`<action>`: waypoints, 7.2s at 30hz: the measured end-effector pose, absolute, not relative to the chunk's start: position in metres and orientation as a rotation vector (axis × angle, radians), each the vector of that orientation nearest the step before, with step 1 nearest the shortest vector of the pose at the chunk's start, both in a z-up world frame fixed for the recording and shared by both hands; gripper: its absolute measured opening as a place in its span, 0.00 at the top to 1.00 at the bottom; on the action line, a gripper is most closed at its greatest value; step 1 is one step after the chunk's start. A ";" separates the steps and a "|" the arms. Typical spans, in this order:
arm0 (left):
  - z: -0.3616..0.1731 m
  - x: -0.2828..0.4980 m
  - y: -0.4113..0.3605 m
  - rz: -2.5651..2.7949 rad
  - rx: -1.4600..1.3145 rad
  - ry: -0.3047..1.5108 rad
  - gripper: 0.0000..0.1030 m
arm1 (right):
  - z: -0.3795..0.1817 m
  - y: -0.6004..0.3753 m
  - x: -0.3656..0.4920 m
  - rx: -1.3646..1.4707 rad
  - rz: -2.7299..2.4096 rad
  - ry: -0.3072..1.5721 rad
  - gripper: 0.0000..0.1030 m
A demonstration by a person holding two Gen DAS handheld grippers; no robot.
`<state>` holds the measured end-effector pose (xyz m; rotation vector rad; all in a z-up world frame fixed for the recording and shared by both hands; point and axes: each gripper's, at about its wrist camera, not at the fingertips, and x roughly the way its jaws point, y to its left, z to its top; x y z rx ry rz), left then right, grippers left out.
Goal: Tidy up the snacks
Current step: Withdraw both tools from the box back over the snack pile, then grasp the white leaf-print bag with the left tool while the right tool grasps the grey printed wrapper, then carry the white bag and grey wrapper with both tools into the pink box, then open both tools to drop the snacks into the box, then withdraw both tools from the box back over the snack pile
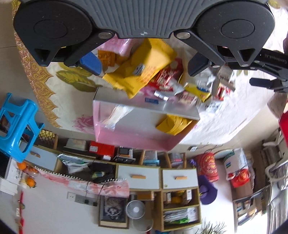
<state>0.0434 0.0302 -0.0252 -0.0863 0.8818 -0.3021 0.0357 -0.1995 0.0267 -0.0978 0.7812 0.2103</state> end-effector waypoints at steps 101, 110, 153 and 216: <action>0.017 0.090 0.016 -0.373 -0.236 0.729 0.54 | 0.057 -0.220 0.116 0.547 0.274 0.840 0.48; 0.018 0.134 -0.015 -0.370 -0.234 0.681 0.54 | 0.052 -0.244 0.144 0.594 0.200 0.778 0.48; -0.010 0.212 -0.096 -0.364 0.025 0.740 0.08 | 0.017 -0.264 0.223 0.449 0.055 0.801 0.19; -0.003 0.065 0.068 -0.201 -0.136 0.719 0.02 | 0.011 -0.229 0.034 -0.061 0.204 0.679 0.08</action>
